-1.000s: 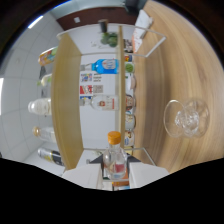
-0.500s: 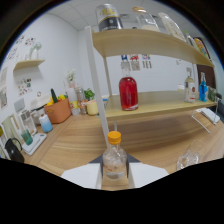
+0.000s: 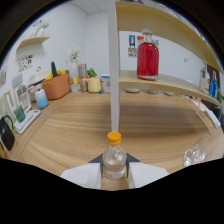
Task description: Make me a cup of Mount Fuji.
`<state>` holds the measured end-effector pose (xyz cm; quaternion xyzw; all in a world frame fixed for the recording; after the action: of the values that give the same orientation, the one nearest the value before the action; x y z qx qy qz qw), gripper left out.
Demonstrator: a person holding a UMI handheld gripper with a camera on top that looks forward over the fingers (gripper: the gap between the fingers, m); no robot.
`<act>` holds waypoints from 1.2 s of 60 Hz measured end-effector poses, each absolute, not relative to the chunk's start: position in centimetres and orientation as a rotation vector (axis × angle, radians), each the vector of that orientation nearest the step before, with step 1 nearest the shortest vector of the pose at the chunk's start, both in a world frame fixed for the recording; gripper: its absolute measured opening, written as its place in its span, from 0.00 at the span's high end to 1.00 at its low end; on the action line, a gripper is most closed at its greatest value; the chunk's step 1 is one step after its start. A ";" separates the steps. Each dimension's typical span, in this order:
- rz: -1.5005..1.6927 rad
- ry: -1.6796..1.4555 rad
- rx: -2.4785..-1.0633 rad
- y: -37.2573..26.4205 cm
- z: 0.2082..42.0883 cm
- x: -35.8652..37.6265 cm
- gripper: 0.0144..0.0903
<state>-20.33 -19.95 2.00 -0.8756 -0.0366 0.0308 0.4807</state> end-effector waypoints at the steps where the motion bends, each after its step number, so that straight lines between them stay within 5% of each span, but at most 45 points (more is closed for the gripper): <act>1: 0.073 -0.094 -2.136 -20.0 2.0 -20.3 0.71; 12: 0.104 -0.131 -2.154 -21.2 1.8 -20.6 0.69; 19: 0.156 -0.154 -2.141 -22.3 3.1 -20.4 0.39; 23: 0.177 -0.168 -2.127 -23.2 4.7 -19.9 0.13; 26: 0.188 -0.176 -2.106 -23.8 6.3 -19.3 0.07; 39: 0.131 -0.122 -1.997 -26.7 12.6 -11.4 0.05; 55: -0.018 -0.005 -2.053 -29.9 12.3 2.2 0.06; 72: -0.046 0.057 -1.920 -23.6 20.4 10.4 0.06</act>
<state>10.38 -23.65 20.43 -0.8191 0.0245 -0.0197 0.5728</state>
